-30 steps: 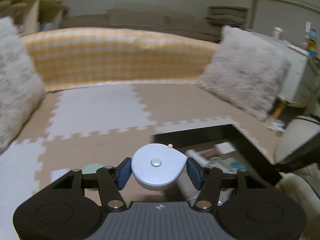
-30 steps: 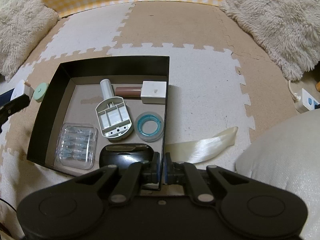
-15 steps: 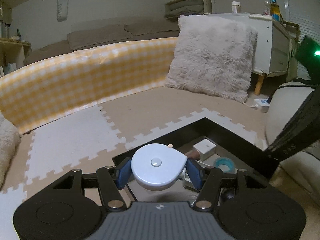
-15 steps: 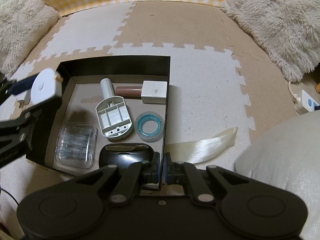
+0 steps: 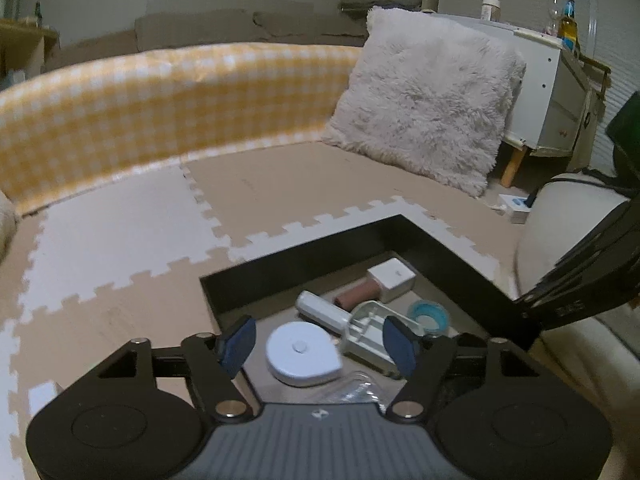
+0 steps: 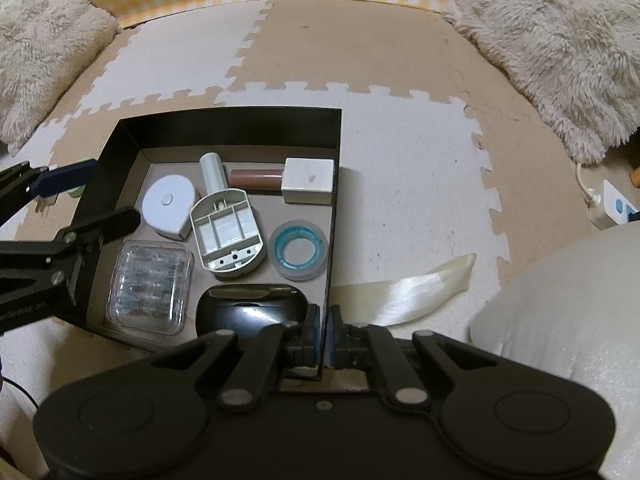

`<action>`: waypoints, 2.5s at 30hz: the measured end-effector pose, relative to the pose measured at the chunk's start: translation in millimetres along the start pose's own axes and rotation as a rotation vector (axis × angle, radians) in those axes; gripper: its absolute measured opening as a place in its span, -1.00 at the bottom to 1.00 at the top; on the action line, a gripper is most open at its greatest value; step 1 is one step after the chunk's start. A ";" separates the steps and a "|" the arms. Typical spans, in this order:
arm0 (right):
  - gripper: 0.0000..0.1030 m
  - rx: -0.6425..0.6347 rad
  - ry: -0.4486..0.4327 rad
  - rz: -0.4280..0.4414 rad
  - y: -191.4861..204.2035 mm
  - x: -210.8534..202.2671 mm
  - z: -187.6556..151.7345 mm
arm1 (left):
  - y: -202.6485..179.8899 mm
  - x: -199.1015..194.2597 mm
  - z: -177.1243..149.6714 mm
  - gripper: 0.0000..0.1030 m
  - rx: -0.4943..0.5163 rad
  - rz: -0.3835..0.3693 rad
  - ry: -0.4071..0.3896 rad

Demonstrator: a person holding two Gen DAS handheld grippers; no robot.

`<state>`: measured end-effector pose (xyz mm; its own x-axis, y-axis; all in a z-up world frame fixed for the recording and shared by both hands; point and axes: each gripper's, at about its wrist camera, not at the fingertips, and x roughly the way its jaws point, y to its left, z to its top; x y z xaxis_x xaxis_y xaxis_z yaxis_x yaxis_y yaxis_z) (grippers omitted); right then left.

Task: Organize rigid objects
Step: 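Carry the white tape measure with the left gripper into the box and release, then withdraw the left gripper and lower it around the white USB charger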

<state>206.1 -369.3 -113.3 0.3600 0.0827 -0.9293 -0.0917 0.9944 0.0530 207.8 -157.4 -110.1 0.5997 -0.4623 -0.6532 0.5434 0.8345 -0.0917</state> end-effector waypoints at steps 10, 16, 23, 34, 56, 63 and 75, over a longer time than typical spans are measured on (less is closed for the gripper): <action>-0.92 -0.001 0.001 0.000 -0.1 0.5 0.1 | -11.9 -2.4 -0.8 0.58 -0.015 -0.026 0.048; -0.92 -0.001 0.000 -0.001 0.0 0.4 0.0 | -15.6 -6.7 3.7 0.96 -0.026 -0.022 0.047; -0.92 -0.001 0.000 0.000 -0.1 0.5 -0.1 | -18.4 -9.7 8.6 1.00 -0.027 0.005 0.048; -0.92 -0.001 0.003 0.001 0.2 1.7 -0.8 | 10.0 -14.8 12.4 1.00 -0.099 0.112 0.031; -0.92 -0.004 0.005 0.001 0.1 1.7 -1.3 | 131.4 -27.8 -12.9 1.00 -0.404 0.391 -0.011; -0.92 -0.005 0.005 0.000 -0.3 1.8 -1.3 | 157.9 -23.0 -35.6 0.84 -0.461 0.468 0.069; -0.91 -0.002 0.002 -0.003 -1.3 1.3 0.2 | 173.4 -9.9 -54.5 0.26 -0.494 0.492 0.108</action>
<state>206.9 -370.4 -114.5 0.3587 0.0797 -0.9300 -0.0925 0.9945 0.0495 264.1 8.1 -160.4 0.6314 0.0151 -0.7753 -0.1219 0.9893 -0.0800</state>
